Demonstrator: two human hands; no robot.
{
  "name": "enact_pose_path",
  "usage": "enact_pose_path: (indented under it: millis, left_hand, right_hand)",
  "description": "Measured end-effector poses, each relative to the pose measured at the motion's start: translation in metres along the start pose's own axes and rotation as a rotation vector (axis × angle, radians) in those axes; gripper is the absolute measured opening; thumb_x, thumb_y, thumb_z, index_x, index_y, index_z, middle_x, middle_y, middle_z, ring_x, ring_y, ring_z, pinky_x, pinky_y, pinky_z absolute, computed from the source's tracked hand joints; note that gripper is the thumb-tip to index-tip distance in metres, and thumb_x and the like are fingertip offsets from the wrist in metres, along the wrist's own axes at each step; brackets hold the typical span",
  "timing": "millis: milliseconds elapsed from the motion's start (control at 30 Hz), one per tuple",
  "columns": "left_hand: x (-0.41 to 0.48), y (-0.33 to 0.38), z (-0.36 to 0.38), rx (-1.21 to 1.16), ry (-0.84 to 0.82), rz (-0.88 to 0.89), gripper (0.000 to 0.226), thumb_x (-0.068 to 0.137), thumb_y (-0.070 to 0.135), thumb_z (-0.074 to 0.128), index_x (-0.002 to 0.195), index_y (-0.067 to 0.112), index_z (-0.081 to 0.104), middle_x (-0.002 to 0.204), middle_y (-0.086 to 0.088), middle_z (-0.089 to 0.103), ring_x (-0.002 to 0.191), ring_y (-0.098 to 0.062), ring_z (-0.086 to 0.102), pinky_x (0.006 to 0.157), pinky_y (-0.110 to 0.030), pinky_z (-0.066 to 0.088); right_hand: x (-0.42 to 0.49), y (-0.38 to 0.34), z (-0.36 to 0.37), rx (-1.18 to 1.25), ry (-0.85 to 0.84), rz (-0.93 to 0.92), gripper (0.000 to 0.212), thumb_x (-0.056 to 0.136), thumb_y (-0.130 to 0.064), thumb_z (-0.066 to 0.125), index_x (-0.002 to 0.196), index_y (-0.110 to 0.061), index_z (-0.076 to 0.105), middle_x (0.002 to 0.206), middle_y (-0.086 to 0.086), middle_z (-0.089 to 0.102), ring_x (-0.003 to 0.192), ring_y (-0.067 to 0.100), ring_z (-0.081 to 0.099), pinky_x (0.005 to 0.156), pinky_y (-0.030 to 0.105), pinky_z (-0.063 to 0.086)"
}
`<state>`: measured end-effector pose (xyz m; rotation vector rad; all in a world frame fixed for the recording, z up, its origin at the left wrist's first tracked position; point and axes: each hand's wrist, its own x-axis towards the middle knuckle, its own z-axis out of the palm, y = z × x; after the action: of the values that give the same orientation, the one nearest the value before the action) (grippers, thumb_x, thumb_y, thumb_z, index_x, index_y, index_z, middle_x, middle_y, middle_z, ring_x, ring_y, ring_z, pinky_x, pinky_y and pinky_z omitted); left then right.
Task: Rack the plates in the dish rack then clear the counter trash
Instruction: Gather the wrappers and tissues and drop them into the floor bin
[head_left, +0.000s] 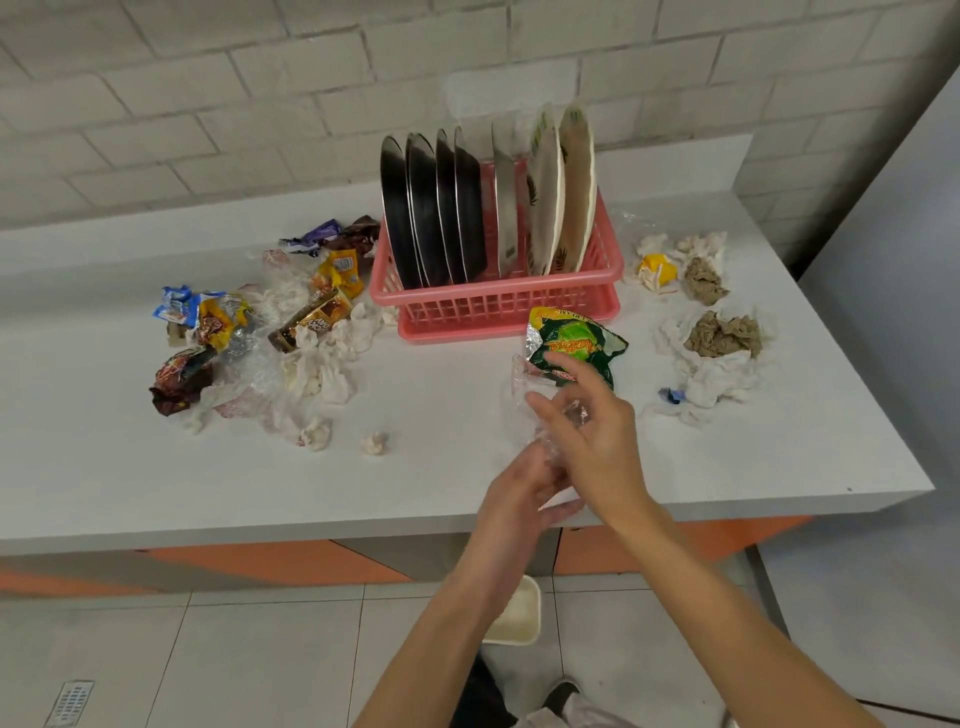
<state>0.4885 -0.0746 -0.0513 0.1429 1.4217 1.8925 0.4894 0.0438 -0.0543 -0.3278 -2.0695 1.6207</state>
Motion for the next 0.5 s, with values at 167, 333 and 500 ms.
enact_pose_path:
  millis: [167,333,500]
  left_hand:
    - [0.007,-0.006,0.006,0.204,0.148,0.098,0.035,0.091,0.035,0.057,0.108,0.005,0.066,0.091,-0.012,0.071,0.071,-0.022,0.069,0.062,-0.027,0.056]
    - [0.025,-0.008,0.014,0.268,0.129,-0.003,0.017,0.095,0.011,0.059,0.106,-0.002,0.055,0.065,-0.01,0.065,0.048,-0.022,0.061,0.049,-0.029,0.051]
    - [0.042,0.003,0.008,0.593,0.052,0.077,0.005,0.09,0.013,0.066,0.086,0.013,0.063,0.064,-0.003,0.069,0.048,-0.019,0.063,0.051,-0.028,0.048]
  right_hand:
    - [-0.011,0.009,-0.018,-0.072,-0.033,0.044,0.032,0.096,-0.032,0.059,0.076,-0.009,0.069,0.061,-0.003,0.061,0.056,0.009,0.055,0.057,0.031,0.047]
    - [-0.02,0.008,-0.033,-0.069,-0.1,0.203,0.042,0.095,-0.051,0.05,0.077,-0.016,0.065,0.059,0.003,0.06,0.05,0.012,0.055,0.055,0.032,0.048]
    - [-0.025,0.016,-0.056,0.115,-0.059,0.366,0.018,0.087,-0.022,0.071,0.084,-0.007,0.061,0.055,-0.001,0.055,0.046,0.01,0.048,0.045,0.023,0.04]
